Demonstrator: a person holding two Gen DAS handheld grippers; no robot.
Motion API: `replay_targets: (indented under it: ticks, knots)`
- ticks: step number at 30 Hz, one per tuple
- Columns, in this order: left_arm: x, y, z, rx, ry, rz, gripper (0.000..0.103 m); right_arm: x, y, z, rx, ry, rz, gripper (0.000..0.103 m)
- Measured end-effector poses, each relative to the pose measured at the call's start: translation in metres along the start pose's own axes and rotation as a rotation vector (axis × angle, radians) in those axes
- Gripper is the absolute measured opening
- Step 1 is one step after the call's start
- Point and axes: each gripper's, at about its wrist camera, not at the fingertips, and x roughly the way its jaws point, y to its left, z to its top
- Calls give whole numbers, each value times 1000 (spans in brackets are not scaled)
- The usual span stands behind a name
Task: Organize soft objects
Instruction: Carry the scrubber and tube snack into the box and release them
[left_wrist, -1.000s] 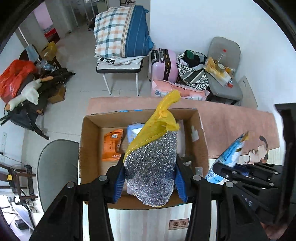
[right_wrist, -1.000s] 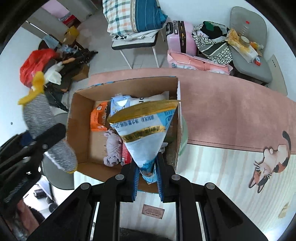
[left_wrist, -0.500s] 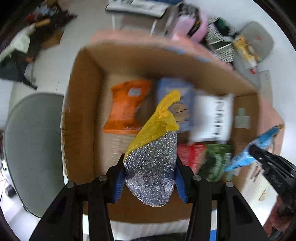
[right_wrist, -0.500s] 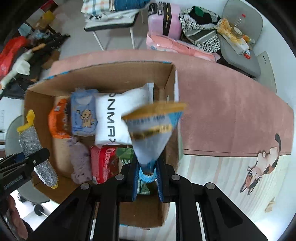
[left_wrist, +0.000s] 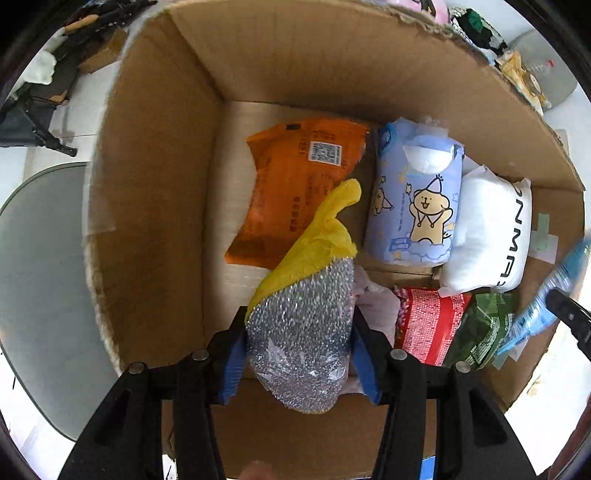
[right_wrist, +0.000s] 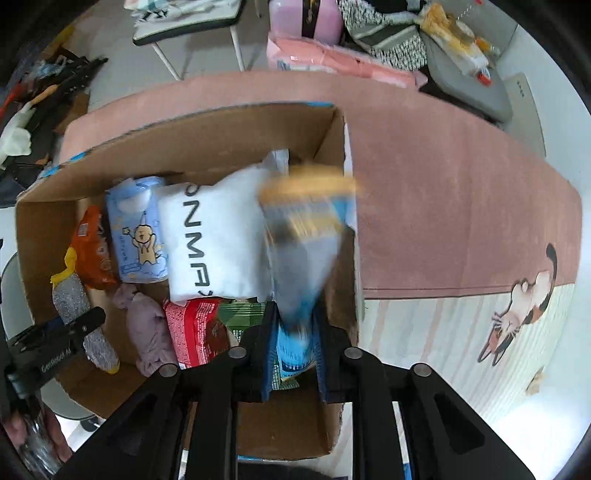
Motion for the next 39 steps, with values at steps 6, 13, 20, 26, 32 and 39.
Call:
replay_targets:
  ticks: [6, 13, 20, 26, 32, 39]
  knots:
    - [-17, 10, 8, -14, -60, -34, 75, 0, 10, 2, -10, -22, 14, 78]
    - [-34, 7, 1, 7, -114, 5, 95, -4, 26, -6, -36, -64, 35, 103]
    - [-46, 6, -22, 19, -171, 27, 95, -13, 38, -34, -66, -152, 12, 103]
    - [-60, -5, -40, 40, -234, 61, 95, -17, 38, -58, -75, -167, 47, 103]
    - [-88, -12, -65, 49, -311, 59, 95, -42, 27, -85, -69, -229, 78, 103]
    - [-145, -24, -127, 67, -467, 87, 95, -108, 11, -141, -69, -378, 133, 103]
